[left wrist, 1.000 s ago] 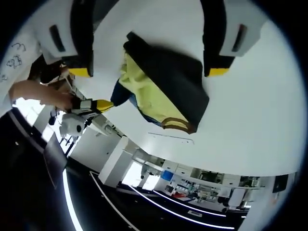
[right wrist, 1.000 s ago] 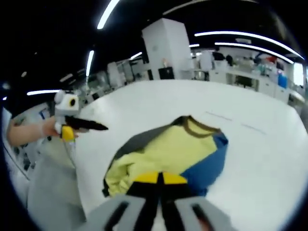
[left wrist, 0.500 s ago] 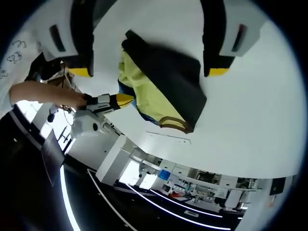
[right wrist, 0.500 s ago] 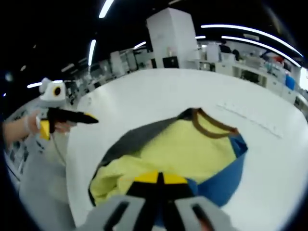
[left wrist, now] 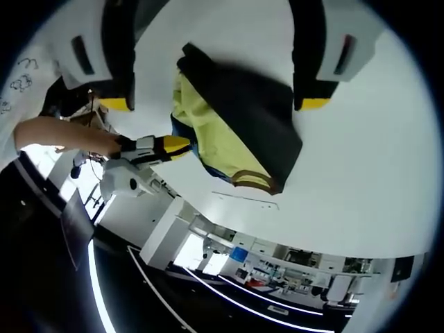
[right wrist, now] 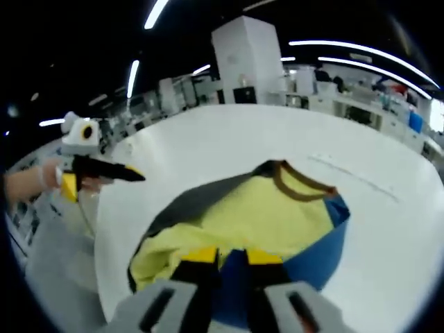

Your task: Fold the garment on the visible template until the final outline fits inside the template.

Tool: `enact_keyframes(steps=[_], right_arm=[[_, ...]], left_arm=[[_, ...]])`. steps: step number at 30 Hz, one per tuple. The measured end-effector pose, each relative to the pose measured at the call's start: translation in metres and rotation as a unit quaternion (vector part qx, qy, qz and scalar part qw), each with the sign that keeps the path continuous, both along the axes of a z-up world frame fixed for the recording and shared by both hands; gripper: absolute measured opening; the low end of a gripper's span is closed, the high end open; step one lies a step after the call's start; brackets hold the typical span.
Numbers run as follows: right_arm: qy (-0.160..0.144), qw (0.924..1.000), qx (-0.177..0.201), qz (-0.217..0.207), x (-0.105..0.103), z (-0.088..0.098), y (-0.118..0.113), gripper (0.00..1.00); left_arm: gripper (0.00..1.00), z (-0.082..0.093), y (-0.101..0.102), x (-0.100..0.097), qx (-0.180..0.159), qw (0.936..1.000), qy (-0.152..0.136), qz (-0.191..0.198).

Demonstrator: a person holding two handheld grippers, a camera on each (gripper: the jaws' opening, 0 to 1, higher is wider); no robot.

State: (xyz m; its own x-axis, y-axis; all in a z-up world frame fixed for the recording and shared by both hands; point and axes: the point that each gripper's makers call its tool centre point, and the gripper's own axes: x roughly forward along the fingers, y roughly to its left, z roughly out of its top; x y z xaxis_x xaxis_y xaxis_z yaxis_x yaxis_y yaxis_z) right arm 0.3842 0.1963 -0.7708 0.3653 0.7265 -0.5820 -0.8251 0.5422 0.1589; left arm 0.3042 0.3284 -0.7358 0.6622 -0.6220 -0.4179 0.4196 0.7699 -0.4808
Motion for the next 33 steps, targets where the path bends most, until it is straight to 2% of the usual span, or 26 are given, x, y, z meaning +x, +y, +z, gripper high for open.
enact_keyframes(steps=[5,10,15,18,21,29,33], right_arm=[[-0.005,0.9998,0.017,-0.006,-0.002,0.003,-0.009,0.43],[0.002,0.9997,0.021,-0.013,-0.003,-0.001,-0.028,0.49],[0.021,0.9987,0.034,-0.032,-0.005,-0.006,-0.042,0.57],[0.021,0.9987,0.027,-0.037,-0.003,-0.011,-0.051,0.55],[0.037,0.9976,0.033,-0.049,-0.004,-0.016,-0.057,0.54],[0.061,0.9950,0.024,-0.075,-0.003,-0.035,-0.074,0.31],[0.060,0.9945,0.020,-0.084,-0.003,-0.038,-0.077,0.21]], left_arm=[[0.92,0.000,0.002,-0.002,-0.001,1.0000,-0.001,0.002],[0.92,-0.001,0.003,-0.004,-0.004,1.0000,0.001,0.005],[0.92,-0.005,0.004,-0.005,-0.004,1.0000,0.005,0.001],[0.92,-0.005,0.004,-0.006,-0.005,1.0000,0.006,0.002],[0.92,-0.006,0.006,-0.006,-0.005,1.0000,0.006,0.003],[0.92,-0.010,0.011,-0.012,-0.006,0.9999,0.012,0.008],[0.92,-0.014,0.013,-0.014,-0.005,0.9998,0.015,0.011]])
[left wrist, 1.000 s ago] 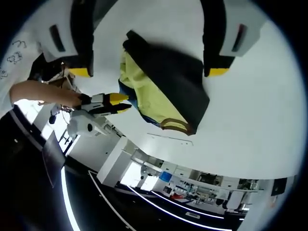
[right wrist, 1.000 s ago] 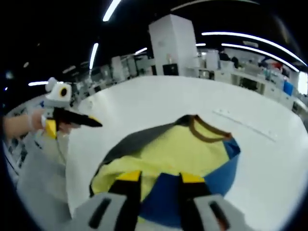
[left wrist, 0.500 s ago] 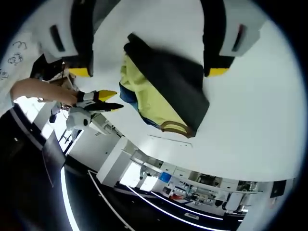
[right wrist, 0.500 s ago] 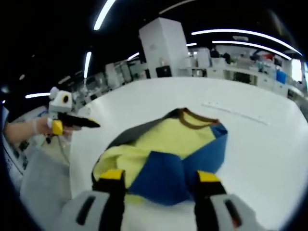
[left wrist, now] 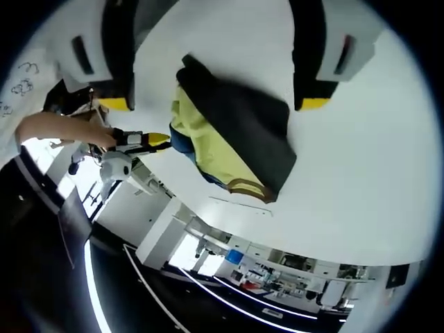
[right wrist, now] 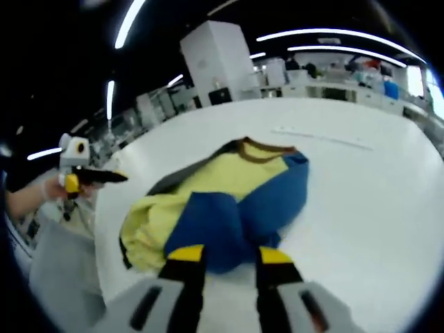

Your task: Fold the garment on the visible template until the final outline fits inside the template.

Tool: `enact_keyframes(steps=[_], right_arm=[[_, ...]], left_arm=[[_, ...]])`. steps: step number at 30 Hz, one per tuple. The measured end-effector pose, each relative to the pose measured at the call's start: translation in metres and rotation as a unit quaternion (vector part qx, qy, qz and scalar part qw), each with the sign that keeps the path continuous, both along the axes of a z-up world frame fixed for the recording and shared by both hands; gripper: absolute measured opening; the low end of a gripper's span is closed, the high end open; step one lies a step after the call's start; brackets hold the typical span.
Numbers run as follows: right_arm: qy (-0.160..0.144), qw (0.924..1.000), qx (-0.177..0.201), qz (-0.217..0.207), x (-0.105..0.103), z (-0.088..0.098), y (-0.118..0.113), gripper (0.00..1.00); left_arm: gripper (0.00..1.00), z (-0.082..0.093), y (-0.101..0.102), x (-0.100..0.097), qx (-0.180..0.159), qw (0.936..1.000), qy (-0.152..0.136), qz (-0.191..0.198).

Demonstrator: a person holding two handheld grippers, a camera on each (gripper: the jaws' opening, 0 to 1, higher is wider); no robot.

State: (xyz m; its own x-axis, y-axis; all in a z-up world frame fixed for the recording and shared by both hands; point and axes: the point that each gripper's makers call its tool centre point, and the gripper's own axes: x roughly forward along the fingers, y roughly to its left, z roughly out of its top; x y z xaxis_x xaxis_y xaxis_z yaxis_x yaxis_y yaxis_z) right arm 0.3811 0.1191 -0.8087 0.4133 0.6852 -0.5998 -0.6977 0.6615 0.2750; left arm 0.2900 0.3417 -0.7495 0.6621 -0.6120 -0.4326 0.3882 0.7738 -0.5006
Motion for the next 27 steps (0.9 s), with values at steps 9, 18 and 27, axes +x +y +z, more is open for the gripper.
enact_keyframes(steps=[9,18,27], right_arm=[[-0.003,0.9999,-0.003,-0.015,0.003,-0.002,-0.005,0.02],[0.003,0.9997,-0.002,-0.024,-0.003,-0.002,-0.010,0.00],[-0.010,0.9995,-0.003,-0.028,-0.015,0.007,-0.016,0.00]], left_arm=[[0.92,-0.003,0.002,-0.002,0.003,1.0000,0.004,0.003],[0.92,-0.003,0.002,0.000,0.010,0.9999,0.004,0.000],[0.92,-0.006,-0.001,0.001,0.008,0.9999,0.007,-0.004]])
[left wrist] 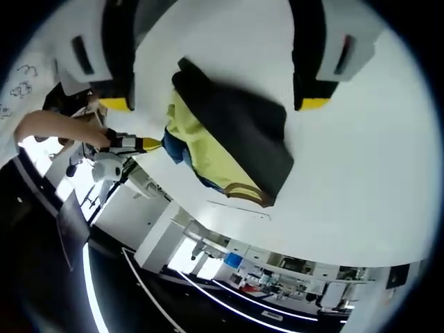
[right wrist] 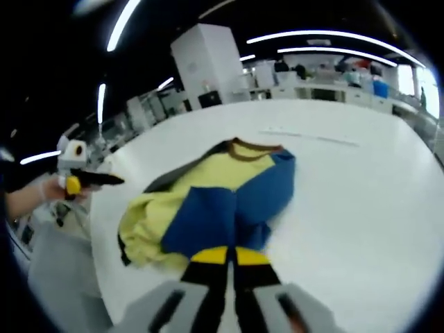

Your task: Fold the garment on the visible template until the final outline fits inside the template.

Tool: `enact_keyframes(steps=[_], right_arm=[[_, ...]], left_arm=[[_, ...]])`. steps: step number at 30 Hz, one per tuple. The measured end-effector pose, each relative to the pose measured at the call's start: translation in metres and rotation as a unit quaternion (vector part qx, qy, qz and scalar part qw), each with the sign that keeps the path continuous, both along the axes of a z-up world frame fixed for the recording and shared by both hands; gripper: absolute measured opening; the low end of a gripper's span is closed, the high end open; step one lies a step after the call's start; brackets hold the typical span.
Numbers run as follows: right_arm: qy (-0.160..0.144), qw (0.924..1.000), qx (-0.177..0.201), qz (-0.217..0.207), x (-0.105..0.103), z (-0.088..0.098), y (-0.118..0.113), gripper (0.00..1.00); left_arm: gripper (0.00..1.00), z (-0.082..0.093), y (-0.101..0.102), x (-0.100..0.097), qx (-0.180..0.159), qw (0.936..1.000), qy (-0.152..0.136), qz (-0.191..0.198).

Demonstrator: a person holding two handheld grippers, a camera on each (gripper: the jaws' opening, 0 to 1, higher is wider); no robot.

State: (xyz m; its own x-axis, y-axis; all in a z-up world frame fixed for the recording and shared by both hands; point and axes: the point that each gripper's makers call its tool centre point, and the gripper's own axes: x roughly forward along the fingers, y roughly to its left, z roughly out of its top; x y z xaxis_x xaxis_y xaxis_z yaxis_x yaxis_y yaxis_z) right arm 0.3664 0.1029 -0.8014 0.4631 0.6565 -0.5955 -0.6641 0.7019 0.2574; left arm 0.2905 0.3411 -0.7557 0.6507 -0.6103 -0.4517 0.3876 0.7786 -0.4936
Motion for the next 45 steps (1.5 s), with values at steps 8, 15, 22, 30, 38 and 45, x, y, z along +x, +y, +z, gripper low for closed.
enact_keyframes(steps=[8,15,22,30,38,45], right_arm=[[0.005,0.9998,0.002,-0.018,-0.009,-0.002,-0.016,0.00],[0.011,0.9995,-0.002,-0.029,-0.017,-0.009,-0.027,0.00],[0.017,0.9992,0.003,-0.037,-0.021,-0.007,-0.033,0.00],[-0.008,0.9966,0.026,-0.077,0.003,0.039,-0.077,0.00],[-0.015,0.9881,0.002,-0.153,0.019,0.054,-0.149,0.00],[-0.006,0.9782,-0.032,-0.205,0.027,0.047,-0.204,0.00]], left_arm=[[0.92,-0.001,-0.005,0.001,-0.003,1.0000,0.000,-0.006],[0.92,-0.004,-0.007,0.002,-0.005,0.9999,0.002,-0.009],[0.92,-0.005,-0.008,0.001,-0.006,0.9999,0.004,-0.010],[0.91,-0.004,-0.005,0.001,-0.005,1.0000,0.004,-0.007],[0.91,-0.010,-0.006,0.005,-0.005,0.9999,0.009,-0.008],[0.91,-0.014,-0.009,0.009,-0.004,0.9998,0.015,-0.014]])
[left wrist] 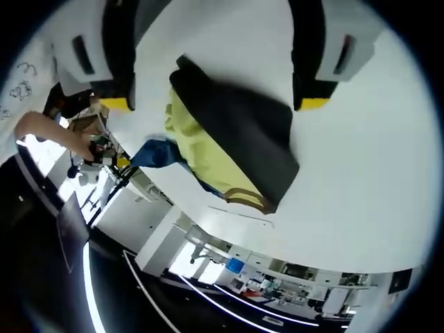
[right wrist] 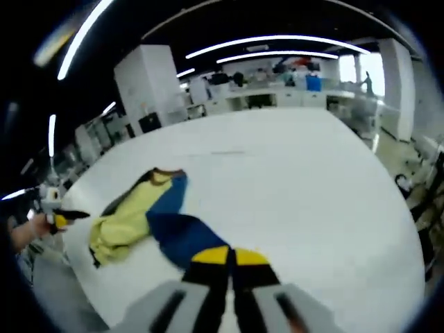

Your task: Fold the garment on the visible template until the final outline fits inside the template.

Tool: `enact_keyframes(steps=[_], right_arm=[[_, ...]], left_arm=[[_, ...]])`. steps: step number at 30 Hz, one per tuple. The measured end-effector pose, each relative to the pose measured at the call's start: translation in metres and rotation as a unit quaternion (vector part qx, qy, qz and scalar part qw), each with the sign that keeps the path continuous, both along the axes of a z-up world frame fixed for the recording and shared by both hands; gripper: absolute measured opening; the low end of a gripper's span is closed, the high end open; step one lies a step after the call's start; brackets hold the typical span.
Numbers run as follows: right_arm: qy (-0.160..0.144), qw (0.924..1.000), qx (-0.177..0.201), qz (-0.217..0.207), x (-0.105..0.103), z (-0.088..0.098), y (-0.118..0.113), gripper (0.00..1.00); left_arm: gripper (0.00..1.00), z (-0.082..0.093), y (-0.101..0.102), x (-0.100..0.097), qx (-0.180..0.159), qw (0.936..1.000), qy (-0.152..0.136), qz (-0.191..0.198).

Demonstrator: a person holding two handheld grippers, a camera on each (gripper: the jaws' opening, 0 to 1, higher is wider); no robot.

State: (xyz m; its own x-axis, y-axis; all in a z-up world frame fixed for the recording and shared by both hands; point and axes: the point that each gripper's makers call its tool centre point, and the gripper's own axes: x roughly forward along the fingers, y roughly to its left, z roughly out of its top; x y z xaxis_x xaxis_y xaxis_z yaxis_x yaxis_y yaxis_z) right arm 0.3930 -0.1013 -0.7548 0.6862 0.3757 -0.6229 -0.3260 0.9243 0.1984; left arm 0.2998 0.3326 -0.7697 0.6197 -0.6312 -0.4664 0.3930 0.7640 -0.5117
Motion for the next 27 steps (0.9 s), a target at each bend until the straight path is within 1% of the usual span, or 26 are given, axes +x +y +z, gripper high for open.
enact_keyframes(steps=[4,5,8,10,15,17,18,27], right_arm=[[0.006,0.9997,-0.022,-0.012,0.012,-0.004,-0.023,0.00],[0.010,0.9995,-0.026,-0.017,0.019,-0.005,-0.031,0.00],[0.009,0.9991,-0.036,-0.022,0.021,0.000,-0.035,0.00],[0.015,0.9985,-0.046,-0.024,0.035,-0.007,-0.046,0.00],[0.028,0.9981,-0.044,-0.033,0.033,-0.004,-0.059,0.00],[0.030,0.9971,-0.065,-0.025,0.034,-0.002,-0.068,0.00],[0.030,0.9969,-0.069,-0.023,0.036,-0.001,-0.072,0.00],[0.045,0.9947,-0.088,-0.029,0.040,0.000,-0.096,0.00]], left_arm=[[0.91,-0.002,0.001,0.002,0.001,1.0000,0.005,-0.001],[0.91,-0.003,0.002,0.004,0.001,1.0000,0.006,0.000],[0.91,-0.004,0.004,0.007,0.000,1.0000,0.008,0.002],[0.91,-0.004,0.004,0.009,0.000,1.0000,0.008,0.004],[0.91,-0.002,0.003,0.012,-0.003,1.0000,0.006,0.006],[0.91,-0.001,0.002,0.014,-0.002,1.0000,0.004,0.005],[0.92,-0.001,0.003,0.014,0.000,1.0000,0.002,0.005],[0.92,-0.001,0.011,0.017,0.007,0.9999,0.001,0.015]])
